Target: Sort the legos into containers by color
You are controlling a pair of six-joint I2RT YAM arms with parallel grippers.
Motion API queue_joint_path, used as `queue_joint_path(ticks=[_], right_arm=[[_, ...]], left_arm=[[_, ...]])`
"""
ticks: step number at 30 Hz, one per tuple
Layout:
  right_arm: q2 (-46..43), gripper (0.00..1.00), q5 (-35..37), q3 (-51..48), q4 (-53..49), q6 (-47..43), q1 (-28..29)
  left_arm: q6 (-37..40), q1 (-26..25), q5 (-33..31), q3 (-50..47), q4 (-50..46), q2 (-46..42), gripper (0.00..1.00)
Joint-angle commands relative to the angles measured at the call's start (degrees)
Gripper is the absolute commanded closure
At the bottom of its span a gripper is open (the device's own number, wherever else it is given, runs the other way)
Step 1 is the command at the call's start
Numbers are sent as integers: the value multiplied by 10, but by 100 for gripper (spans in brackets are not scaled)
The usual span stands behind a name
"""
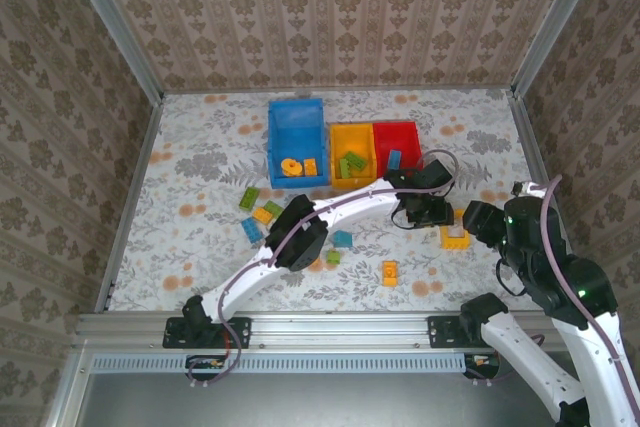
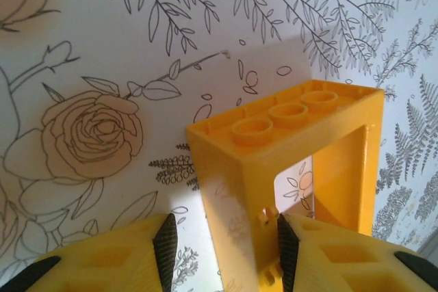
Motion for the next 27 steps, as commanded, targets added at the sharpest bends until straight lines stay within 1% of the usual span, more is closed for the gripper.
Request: queue_joint_path(ticks=[1,9,11,17,19,22,25,27], right_arm=[[-5,32,3,-6,-20,10,-2],[-4,32,2,-13,-15,11,-2],[-2,32,0,-14,-12,11,-2],[10,32,-5,-11,-4,-5,-1],[16,32,-10,-9,2,-14,-1],[27,32,-28,-7,21,-27,-2],[45,32,-70,-14,55,-42,-2],[67,34,-112,-20,84,-47,-1]], left_arm=[[-7,-4,-6,33,-38,20,57],[16,-4,-22,34,-78,12,75],[33,-4,-40,21,-79,-7,79],[92,4,-105,-57,-66,-110,97],[108,9,-128,-82,-74,-145,100],[117,29,-152,-139,-87,-210,100],[117,65,-177,-209,-115,-291,100],[127,102,-196,-257,-141,-346,100]])
